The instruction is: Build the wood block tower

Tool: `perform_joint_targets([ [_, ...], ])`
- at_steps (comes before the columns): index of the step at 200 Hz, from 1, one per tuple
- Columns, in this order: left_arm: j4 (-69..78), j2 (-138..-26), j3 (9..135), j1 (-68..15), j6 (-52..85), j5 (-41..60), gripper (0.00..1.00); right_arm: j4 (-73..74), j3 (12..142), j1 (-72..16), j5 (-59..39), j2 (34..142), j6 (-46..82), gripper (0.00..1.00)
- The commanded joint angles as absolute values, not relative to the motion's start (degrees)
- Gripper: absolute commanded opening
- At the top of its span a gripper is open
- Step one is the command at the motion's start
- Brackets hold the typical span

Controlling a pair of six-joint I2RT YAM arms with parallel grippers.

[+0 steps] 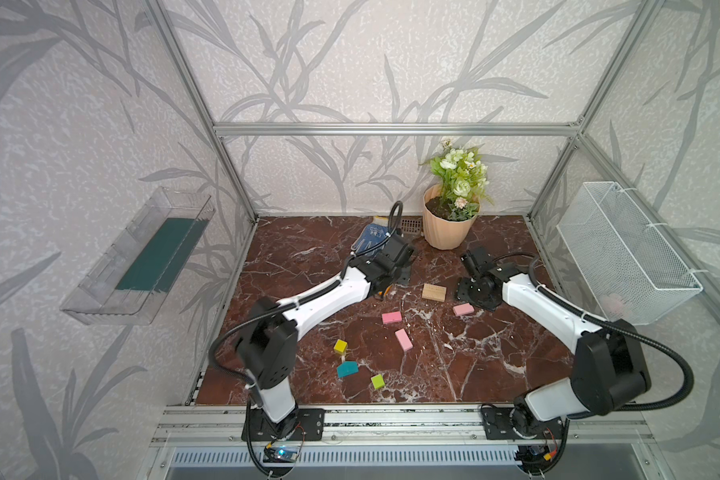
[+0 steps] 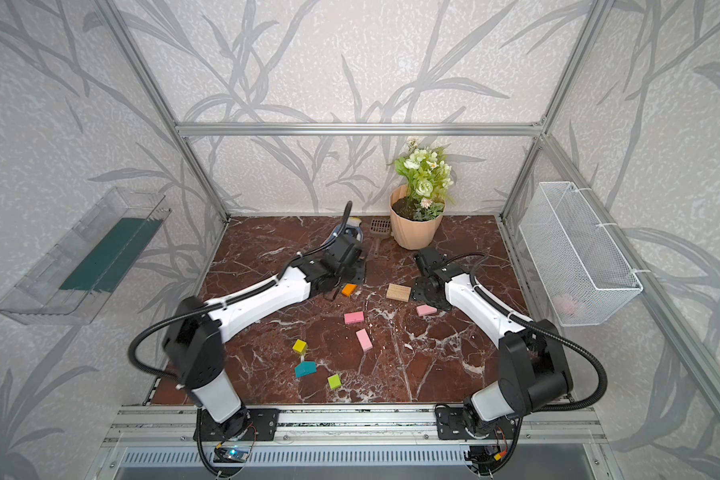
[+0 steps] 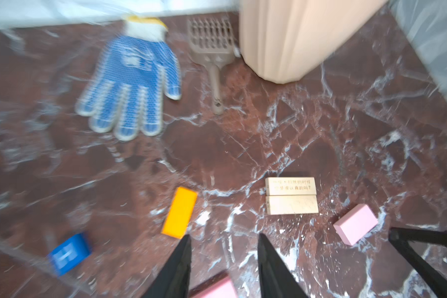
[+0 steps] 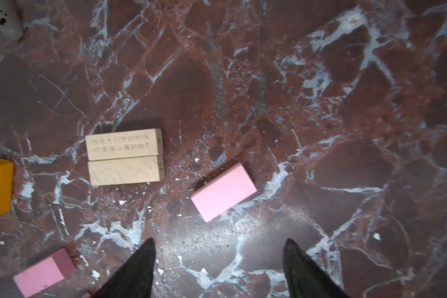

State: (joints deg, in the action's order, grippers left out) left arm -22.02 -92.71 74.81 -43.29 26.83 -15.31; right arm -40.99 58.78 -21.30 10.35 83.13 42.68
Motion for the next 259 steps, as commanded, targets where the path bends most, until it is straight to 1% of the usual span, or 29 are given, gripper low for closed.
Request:
perform_joint_targets([
  [1, -16.31, -80.19, 62.59, -43.02, 26.91, -30.86, 0.57, -41.11, 55.00, -20.93, 14.70, 77.75, 49.70, 0.85],
  [18, -12.37, -69.42, 51.73, -42.44, 25.95, -41.63, 0.84, -39.23, 51.89, -19.69, 13.84, 73.65, 51.30, 0.90],
  [27, -10.89, -64.58, 46.83, -41.79, 25.20, -45.86, 0.94, -37.40, 50.35, -18.74, 12.28, 71.74, 51.22, 0.95],
  [30, -10.53, -63.09, 45.28, -41.37, 25.07, -47.00, 0.97, -36.85, 49.85, -18.21, 11.46, 71.13, 51.09, 1.00],
  [34, -10.34, -61.35, 43.42, -40.77, 25.02, -48.20, 0.99, -36.48, 49.36, -17.46, 10.24, 70.46, 51.15, 0.99],
  [63, -8.74, -51.39, 31.76, -35.61, 26.32, -51.51, 1.00, -36.35, 47.81, -12.13, 5.38, 67.11, 51.63, 0.99],
  [88, -5.92, -46.27, 23.67, -30.96, 28.22, -50.89, 1.00, -35.20, 47.99, -8.99, 3.33, 66.18, 48.63, 1.00],
  [92, -6.33, -45.66, 23.13, -30.16, 29.59, -50.77, 1.00, -34.39, 47.99, -8.13, 1.92, 66.38, 47.48, 0.95],
  [110, -5.54, -43.41, 21.76, -28.35, 29.31, -46.69, 1.00, -34.42, 48.97, -3.47, -4.41, 68.46, 44.38, 0.60],
  [113, -5.39, -43.26, 21.53, -28.31, 29.35, -46.61, 1.00, -34.57, 49.08, -2.66, -5.44, 68.89, 44.01, 0.56],
  [117, -5.30, -43.16, 21.34, -28.19, 29.70, -46.58, 1.00, -34.70, 49.28, -1.53, -7.48, 69.59, 43.17, 0.54],
  [124, -5.19, -43.11, 21.08, -28.21, 30.07, -46.61, 1.00, -33.93, 49.21, 0.57, -13.83, 70.88, 40.39, 0.54],
  [126, -5.19, -43.14, 21.03, -28.15, 30.13, -46.59, 1.00, -33.31, 49.02, 1.24, -16.71, 71.22, 39.63, 0.56],
  [128, -5.14, -43.15, 21.01, -28.11, 30.27, -46.58, 1.00, -32.52, 48.79, 2.00, -19.07, 71.51, 38.78, 0.60],
  [131, -5.10, -43.26, 20.94, -28.12, 30.32, -46.35, 1.00, -31.60, 48.39, 2.80, -22.40, 71.96, 38.16, 0.68],
  [138, -5.00, -43.61, 21.01, -28.12, 30.41, -46.22, 0.99, -28.79, 46.93, 3.07, -24.92, 72.37, 38.77, 0.84],
  [145, -5.16, -44.03, 21.21, -28.12, 30.55, -46.29, 0.99, -28.07, 46.13, 2.82, -24.38, 72.20, 39.40, 0.95],
  [150, -5.38, -44.35, 21.31, -28.12, 30.79, -46.54, 1.00, -27.80, 45.54, 2.17, -22.87, 71.89, 39.87, 1.00],
  [174, -5.88, -45.59, 22.02, -28.12, 31.31, -46.85, 0.99, -32.81, 47.78, -3.61, -11.83, 70.84, 41.09, 0.99],
  [193, -6.17, -45.88, 22.19, -28.10, 31.61, -46.85, 0.99, -34.86, 48.15, -8.15, -6.46, 70.84, 44.65, 0.99],
  [212, -6.34, -45.44, 22.01, -28.12, 31.81, -46.93, 0.99, -33.60, 46.65, -10.63, -4.81, 71.72, 48.67, 0.99],
  [235, -6.38, -44.36, 21.46, -28.12, 31.86, -46.85, 0.99, -32.10, 46.84, -11.42, -4.91, 74.88, 50.67, 1.00],
  [259, -6.26, -43.50, 21.06, -28.12, 31.81, -46.49, 0.99, -31.26, 48.44, -12.34, -5.00, 79.52, 51.29, 0.94],
])
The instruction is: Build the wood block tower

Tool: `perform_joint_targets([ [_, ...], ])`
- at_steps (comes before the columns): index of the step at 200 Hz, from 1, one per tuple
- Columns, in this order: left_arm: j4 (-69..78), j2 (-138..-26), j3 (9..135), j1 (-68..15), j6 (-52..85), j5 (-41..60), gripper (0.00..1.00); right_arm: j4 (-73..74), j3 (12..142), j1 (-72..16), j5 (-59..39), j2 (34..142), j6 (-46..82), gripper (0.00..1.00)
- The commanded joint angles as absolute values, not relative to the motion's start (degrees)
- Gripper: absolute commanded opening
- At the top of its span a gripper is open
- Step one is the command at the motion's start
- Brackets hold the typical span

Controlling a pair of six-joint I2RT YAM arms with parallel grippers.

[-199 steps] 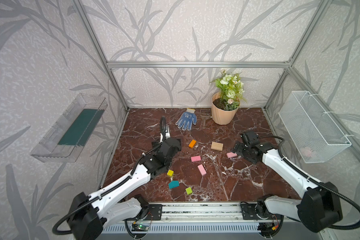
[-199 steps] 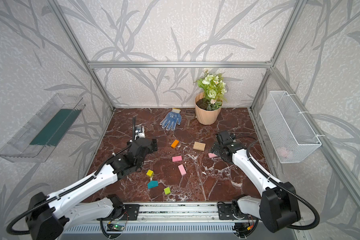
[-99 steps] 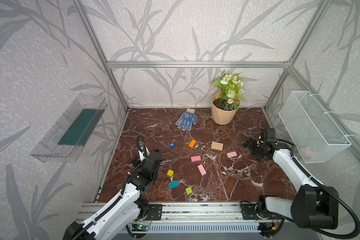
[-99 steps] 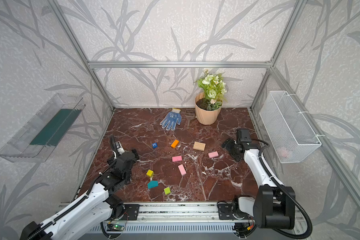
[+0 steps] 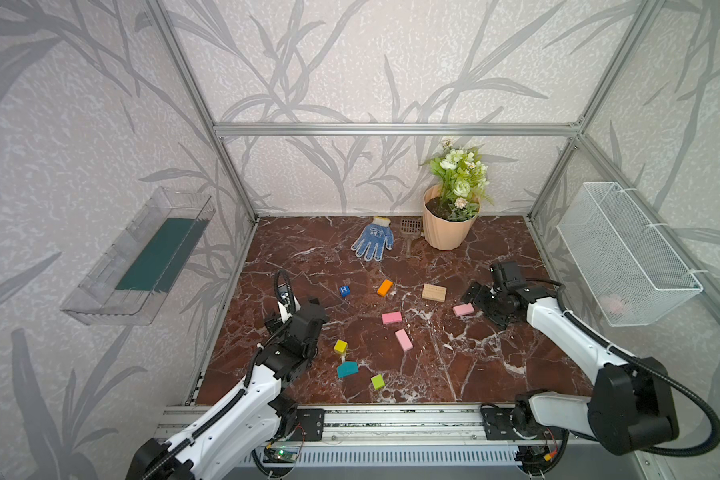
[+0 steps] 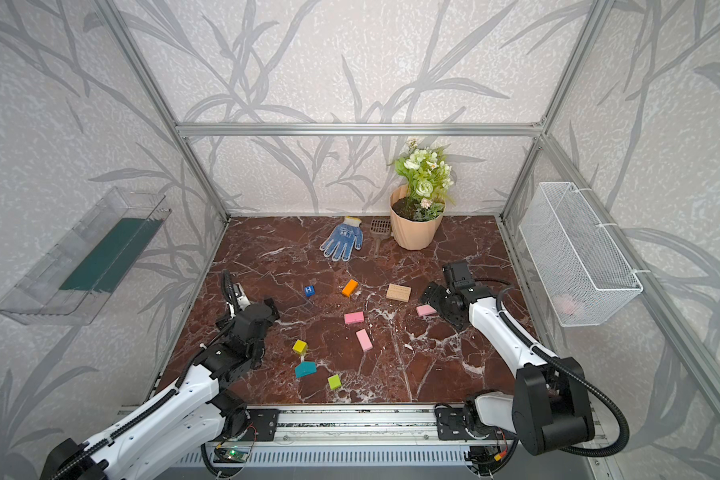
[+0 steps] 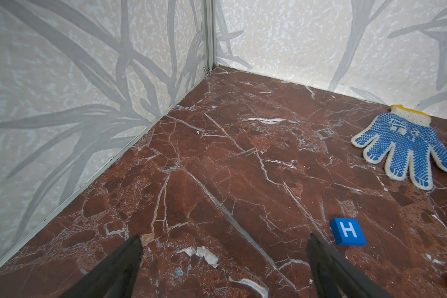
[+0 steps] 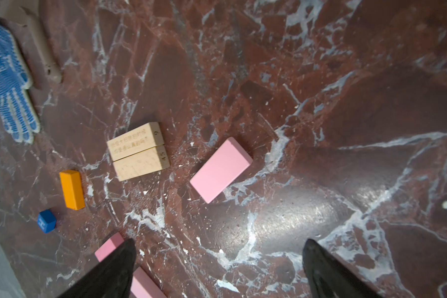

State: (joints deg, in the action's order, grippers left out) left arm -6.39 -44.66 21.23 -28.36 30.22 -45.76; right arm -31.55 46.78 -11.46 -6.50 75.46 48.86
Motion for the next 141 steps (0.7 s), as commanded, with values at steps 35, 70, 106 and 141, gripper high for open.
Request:
perform_joint_targets([
  [35, -6.29, -43.92, 21.18, -28.12, 31.83, -46.41, 0.99, -29.73, 51.46, -13.86, -6.24, 87.36, 51.29, 0.83],
  [70, -6.34, -44.61, 21.54, -28.12, 31.90, -46.15, 0.99, -30.59, 55.48, -15.20, -4.83, 93.12, 50.46, 0.81],
  [106, -6.16, -44.56, 21.51, -28.12, 31.69, -45.71, 0.99, -29.80, 57.13, -15.36, -3.82, 96.95, 50.44, 0.73],
  [141, -6.15, -44.49, 21.46, -28.12, 31.75, -45.79, 0.99, -31.26, 60.66, -15.81, -3.62, 102.00, 49.69, 0.63],
])
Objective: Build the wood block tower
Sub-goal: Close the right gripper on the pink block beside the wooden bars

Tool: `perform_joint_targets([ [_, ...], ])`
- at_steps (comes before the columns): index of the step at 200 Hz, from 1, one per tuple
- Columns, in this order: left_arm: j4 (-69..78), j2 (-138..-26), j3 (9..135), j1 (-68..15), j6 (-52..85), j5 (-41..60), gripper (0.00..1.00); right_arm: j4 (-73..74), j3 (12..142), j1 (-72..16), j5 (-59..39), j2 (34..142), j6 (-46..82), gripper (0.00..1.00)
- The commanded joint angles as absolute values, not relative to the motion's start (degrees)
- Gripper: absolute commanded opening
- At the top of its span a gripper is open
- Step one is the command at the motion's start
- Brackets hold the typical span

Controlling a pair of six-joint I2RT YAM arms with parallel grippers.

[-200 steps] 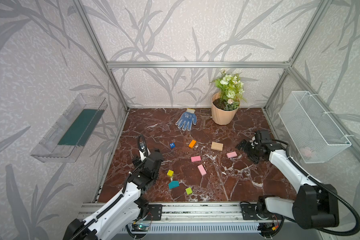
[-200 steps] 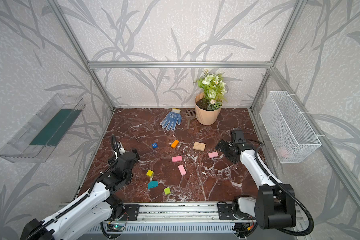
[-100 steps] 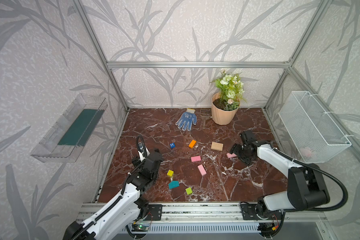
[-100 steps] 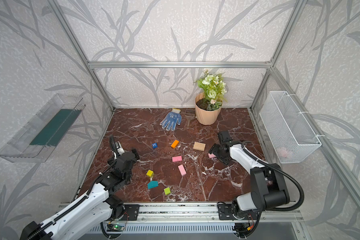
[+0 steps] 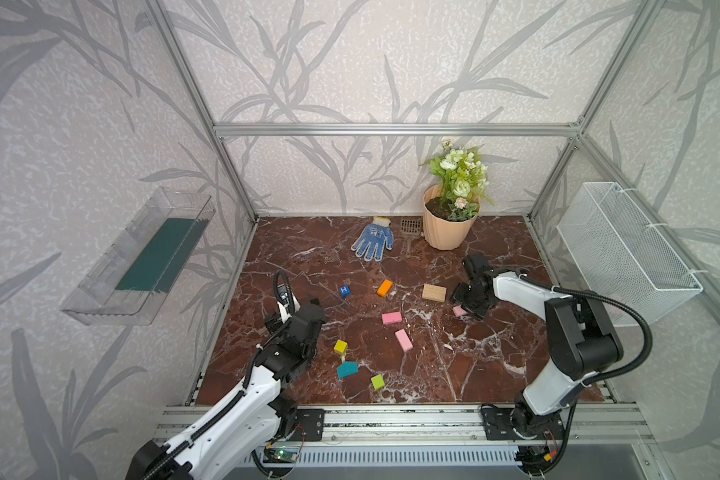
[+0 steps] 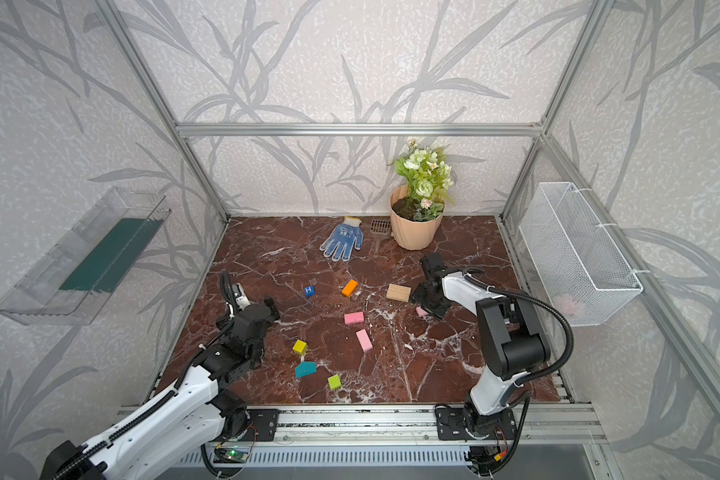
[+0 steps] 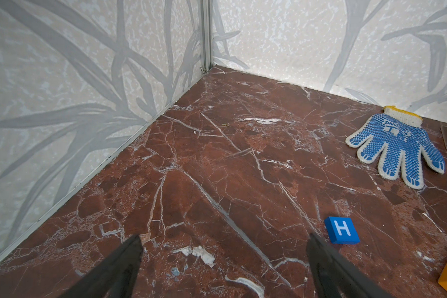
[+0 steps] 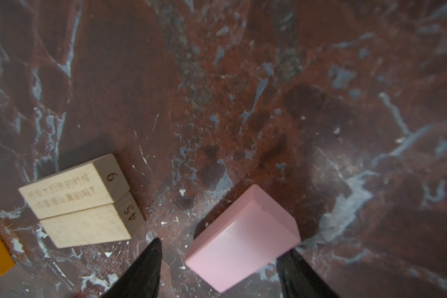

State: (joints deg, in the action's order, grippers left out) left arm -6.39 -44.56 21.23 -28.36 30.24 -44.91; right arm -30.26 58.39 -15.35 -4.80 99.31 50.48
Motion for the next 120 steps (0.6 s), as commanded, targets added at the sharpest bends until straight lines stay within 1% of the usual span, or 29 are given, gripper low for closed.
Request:
perform_joint_targets([
  [1, -6.20, -44.48, 21.45, -28.12, 31.70, -45.79, 0.99, -31.28, 60.69, -15.81, -3.57, 102.11, 49.68, 0.63],
  [57, -6.15, -44.12, 21.32, -28.12, 31.71, -45.56, 0.99, -34.50, 62.31, -17.11, 1.89, 102.44, 48.56, 0.50],
  [98, -6.15, -43.88, 21.19, -28.12, 31.59, -45.47, 0.99, -35.77, 62.75, -19.04, 4.54, 102.46, 46.53, 0.47],
  [120, -6.20, -43.86, 21.19, -28.11, 31.72, -45.53, 0.99, -36.60, 63.70, -19.90, 4.96, 103.17, 45.51, 0.42],
])
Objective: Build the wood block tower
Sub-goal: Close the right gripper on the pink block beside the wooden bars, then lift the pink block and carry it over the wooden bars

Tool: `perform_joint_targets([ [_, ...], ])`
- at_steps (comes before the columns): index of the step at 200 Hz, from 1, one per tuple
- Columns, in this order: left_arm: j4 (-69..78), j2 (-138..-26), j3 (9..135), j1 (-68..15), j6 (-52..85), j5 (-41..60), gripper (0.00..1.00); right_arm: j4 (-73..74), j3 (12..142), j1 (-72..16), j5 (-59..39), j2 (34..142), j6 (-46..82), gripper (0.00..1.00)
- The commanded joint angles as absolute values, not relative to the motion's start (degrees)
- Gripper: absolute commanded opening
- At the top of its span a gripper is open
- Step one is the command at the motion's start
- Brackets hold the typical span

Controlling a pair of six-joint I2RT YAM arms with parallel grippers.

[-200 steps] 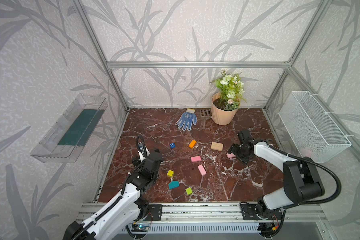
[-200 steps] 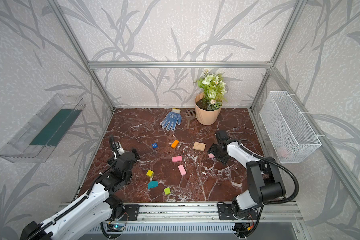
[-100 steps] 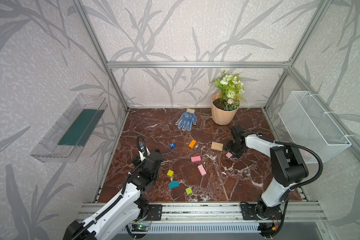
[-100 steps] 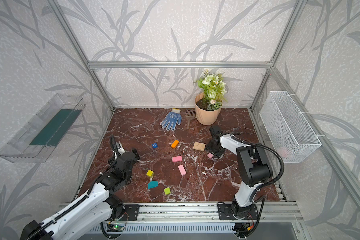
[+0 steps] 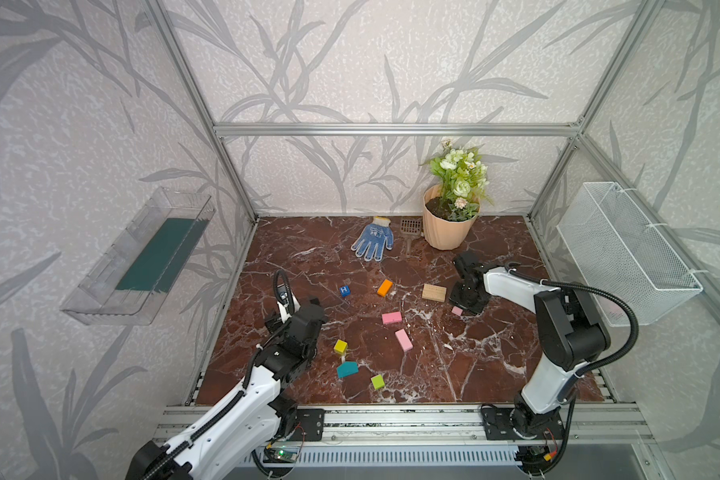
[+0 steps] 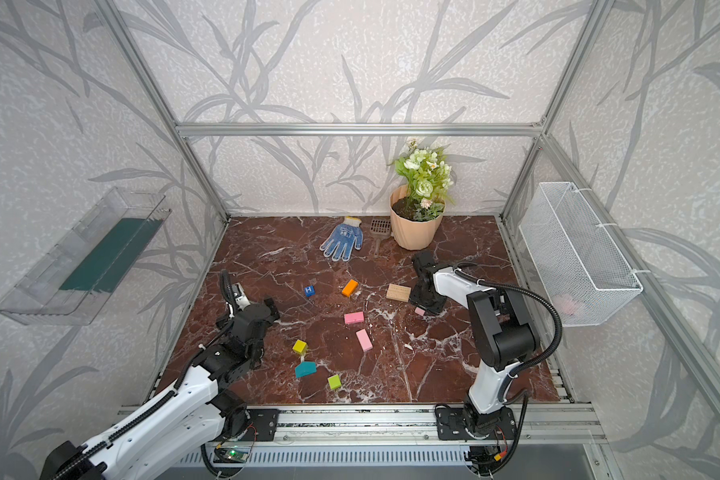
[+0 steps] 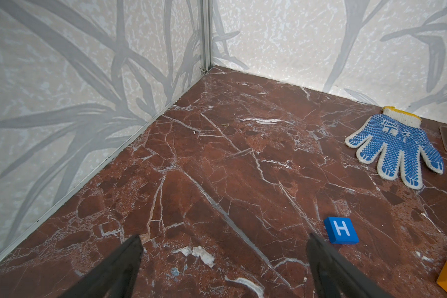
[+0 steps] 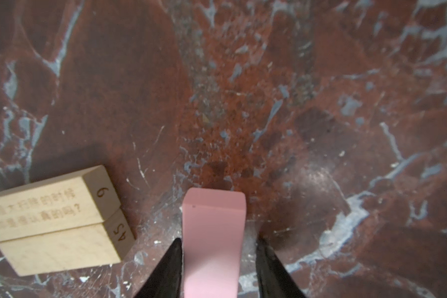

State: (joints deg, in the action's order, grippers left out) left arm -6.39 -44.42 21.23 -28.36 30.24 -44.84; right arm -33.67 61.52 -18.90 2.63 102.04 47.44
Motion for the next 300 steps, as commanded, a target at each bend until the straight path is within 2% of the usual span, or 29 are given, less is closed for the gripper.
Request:
perform_joint_targets([
  [1, -6.17, -43.86, 21.19, -28.12, 31.68, -45.53, 0.99, -36.67, 63.75, -19.93, 4.98, 103.22, 45.48, 0.41],
  [92, -5.89, -45.12, 21.69, -28.12, 31.01, -44.43, 0.99, -37.40, 64.53, -20.93, 5.36, 103.52, 43.81, 0.27],
  [190, -5.89, -46.11, 22.21, -28.12, 30.88, -44.41, 0.99, -37.79, 66.58, -21.07, 7.09, 93.43, 34.83, 0.25],
  [257, -5.95, -47.54, 22.79, -28.12, 30.92, -44.56, 0.99, -39.26, 73.08, -25.41, 5.36, 97.47, 32.35, 0.24],
  [300, -5.89, -47.94, 22.99, -28.12, 30.88, -44.47, 0.99, -40.40, 77.16, -26.16, 3.61, 104.54, 33.17, 0.23],
])
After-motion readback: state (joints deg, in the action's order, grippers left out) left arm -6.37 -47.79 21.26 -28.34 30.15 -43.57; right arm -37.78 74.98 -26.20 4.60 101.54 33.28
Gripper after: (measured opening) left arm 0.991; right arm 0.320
